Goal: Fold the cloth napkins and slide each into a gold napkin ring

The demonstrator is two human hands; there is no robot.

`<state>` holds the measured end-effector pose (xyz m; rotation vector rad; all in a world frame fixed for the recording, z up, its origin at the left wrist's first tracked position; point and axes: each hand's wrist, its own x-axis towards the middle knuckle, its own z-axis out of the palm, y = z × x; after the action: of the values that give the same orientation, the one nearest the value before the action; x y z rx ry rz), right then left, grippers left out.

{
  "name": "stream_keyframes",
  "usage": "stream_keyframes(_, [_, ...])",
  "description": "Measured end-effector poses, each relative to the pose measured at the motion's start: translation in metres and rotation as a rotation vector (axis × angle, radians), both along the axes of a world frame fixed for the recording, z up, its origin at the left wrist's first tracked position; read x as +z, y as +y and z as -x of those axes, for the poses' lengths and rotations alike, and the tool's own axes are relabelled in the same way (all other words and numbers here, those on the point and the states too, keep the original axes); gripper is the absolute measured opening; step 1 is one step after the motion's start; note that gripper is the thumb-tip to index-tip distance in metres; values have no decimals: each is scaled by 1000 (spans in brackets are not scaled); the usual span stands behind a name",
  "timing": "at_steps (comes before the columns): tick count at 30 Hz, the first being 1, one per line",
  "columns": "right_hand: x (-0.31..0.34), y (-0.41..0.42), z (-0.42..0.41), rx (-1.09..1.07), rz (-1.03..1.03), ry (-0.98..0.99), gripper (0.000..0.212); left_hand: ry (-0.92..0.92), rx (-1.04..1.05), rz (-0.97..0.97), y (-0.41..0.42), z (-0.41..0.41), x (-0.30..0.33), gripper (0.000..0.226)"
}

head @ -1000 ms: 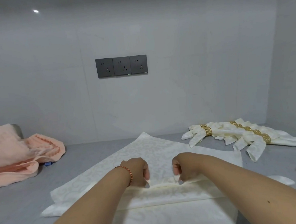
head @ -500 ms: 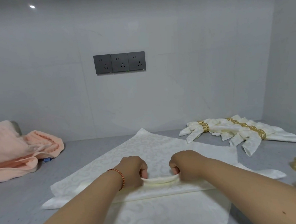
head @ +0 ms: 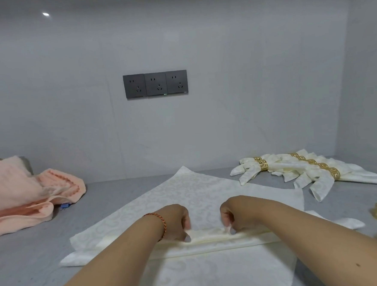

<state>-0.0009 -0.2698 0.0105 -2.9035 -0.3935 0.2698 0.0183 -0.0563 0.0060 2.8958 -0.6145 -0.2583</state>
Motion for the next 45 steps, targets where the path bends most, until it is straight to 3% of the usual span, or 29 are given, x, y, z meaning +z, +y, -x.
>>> stream_keyframes(3, [2,0,3,-42,86,39,34,23,63,-39,4,2,2,41])
stream_keyframes(5, [3,1,4,-44,104,31,32,22,64,-41,4,3,3,36])
stream_keyframes(8, [-3,1,11,20,94,-69,11,-34,14,21,4,8,-1,14])
stream_keyframes(14, [-15,-1,34,147,214,-294,30,-174,-61,82,16,20,-15,19])
stream_keyframes(21, [-21,-1,60,201,233,-327,25,-173,-164,-81,17,41,-12,25])
stream_keyframes(24, [-26,-2,74,151,194,-363,22,-293,-204,-6,20,57,-25,30])
stream_keyframes(27, [-30,0,84,140,203,-382,34,-487,-236,27,27,74,-46,48])
stream_keyframes(30, [-32,11,90,200,240,-396,61,-630,-252,-53,26,78,-68,45])
stream_keyframes(32, [-35,23,91,258,263,-398,79,-620,-271,-11,20,82,-67,43])
stream_keyframes(35, [-40,36,90,293,198,-396,62,-511,-191,17,19,85,-55,42])
stream_keyframes(38, [-43,34,88,292,122,-371,56,0,-81,296,35,72,-38,32])
stream_keyframes(40, [-42,32,86,289,105,-352,55,240,9,505,50,64,-26,32])
stream_keyframes(45, [-37,54,74,344,183,-323,61,388,103,620,65,51,-20,36])
